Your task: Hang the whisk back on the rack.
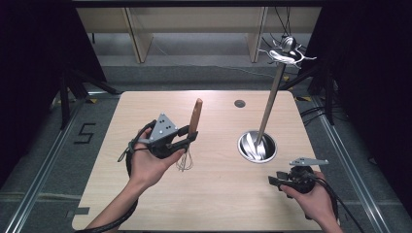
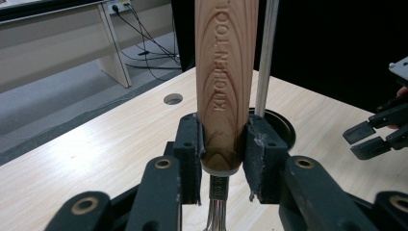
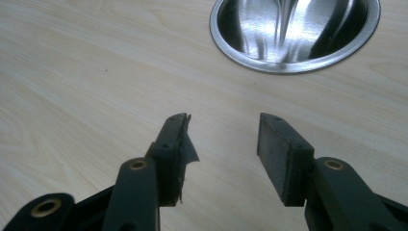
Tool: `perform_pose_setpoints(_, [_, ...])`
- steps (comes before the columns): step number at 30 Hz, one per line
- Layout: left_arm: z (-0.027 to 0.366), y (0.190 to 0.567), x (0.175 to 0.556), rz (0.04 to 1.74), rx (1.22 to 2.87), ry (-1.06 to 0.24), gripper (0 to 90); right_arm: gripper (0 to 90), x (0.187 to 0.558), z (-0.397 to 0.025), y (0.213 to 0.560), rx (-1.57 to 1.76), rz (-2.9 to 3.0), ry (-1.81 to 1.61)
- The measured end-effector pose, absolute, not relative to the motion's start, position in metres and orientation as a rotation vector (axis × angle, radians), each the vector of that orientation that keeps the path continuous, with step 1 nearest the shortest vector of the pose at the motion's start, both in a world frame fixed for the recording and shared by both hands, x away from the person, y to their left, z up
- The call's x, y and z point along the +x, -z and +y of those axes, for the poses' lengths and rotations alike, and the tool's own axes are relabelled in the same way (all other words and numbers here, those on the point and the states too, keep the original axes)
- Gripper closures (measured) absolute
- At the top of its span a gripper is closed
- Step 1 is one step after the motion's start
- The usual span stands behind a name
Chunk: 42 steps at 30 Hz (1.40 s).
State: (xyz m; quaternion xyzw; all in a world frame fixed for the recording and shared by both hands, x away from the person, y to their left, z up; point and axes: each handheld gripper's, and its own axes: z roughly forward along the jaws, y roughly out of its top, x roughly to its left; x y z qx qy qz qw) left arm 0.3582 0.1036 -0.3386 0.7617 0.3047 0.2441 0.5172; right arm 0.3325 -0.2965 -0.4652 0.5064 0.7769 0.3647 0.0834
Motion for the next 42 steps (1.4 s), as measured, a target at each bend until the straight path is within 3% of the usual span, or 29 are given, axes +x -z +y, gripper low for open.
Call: perform_pose_setpoints(42, [0.07, 0.325, 0.359, 0.707, 1.809, -0.596, 68.6, 54.3, 0.334, -0.298, 0.465, 1.461, 2.307, -1.077])
